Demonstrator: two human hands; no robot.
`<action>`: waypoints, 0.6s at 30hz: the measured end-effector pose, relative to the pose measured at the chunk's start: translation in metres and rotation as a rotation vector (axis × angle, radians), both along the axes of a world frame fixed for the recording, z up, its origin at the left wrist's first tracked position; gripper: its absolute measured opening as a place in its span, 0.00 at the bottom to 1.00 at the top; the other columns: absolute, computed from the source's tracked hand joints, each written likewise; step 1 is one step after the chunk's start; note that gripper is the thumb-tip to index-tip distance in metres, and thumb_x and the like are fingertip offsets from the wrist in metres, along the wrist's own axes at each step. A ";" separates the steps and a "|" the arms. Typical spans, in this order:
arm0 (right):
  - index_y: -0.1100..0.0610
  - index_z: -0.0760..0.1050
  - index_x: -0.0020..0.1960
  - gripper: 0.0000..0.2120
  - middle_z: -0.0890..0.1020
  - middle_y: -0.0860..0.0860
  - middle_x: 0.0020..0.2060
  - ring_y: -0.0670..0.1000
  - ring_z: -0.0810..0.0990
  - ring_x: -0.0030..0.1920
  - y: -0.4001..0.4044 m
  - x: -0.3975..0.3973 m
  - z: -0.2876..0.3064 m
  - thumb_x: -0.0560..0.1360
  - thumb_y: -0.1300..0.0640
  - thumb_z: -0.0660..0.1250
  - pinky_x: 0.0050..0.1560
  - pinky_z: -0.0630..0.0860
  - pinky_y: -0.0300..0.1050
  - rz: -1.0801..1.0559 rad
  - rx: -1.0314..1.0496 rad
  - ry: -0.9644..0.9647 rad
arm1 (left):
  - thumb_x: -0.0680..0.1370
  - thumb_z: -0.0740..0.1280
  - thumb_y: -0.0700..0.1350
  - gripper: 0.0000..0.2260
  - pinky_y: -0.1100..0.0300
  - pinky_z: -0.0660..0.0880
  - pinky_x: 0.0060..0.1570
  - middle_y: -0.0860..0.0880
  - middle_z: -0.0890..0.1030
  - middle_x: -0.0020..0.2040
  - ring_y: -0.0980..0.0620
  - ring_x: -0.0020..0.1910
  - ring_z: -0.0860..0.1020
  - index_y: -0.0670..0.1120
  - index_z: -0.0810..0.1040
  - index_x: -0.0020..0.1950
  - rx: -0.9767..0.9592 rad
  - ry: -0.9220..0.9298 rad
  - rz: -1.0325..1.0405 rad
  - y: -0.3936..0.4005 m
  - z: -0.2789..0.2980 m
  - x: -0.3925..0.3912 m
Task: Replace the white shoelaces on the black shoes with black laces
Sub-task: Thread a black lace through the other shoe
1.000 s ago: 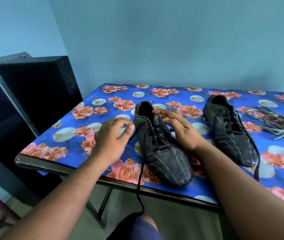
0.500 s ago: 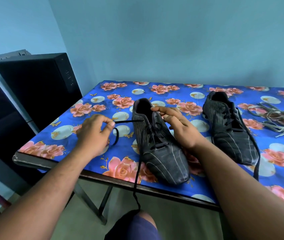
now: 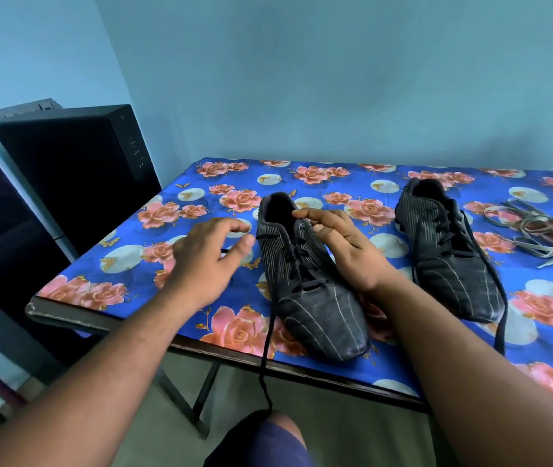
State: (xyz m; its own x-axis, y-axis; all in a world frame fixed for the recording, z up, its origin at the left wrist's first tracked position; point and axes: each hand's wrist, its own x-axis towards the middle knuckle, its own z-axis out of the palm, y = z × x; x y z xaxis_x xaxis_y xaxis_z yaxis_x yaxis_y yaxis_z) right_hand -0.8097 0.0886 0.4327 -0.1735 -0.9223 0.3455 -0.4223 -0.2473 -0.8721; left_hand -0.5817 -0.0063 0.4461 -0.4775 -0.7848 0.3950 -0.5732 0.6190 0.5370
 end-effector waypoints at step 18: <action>0.40 0.78 0.58 0.19 0.73 0.46 0.58 0.54 0.66 0.67 -0.008 0.001 0.046 0.74 0.36 0.56 0.61 0.61 0.52 -0.126 -0.044 0.947 | 0.82 0.67 0.51 0.05 0.41 0.77 0.57 0.40 0.84 0.49 0.39 0.49 0.81 0.52 0.81 0.51 0.430 0.174 -0.180 0.003 0.015 -0.020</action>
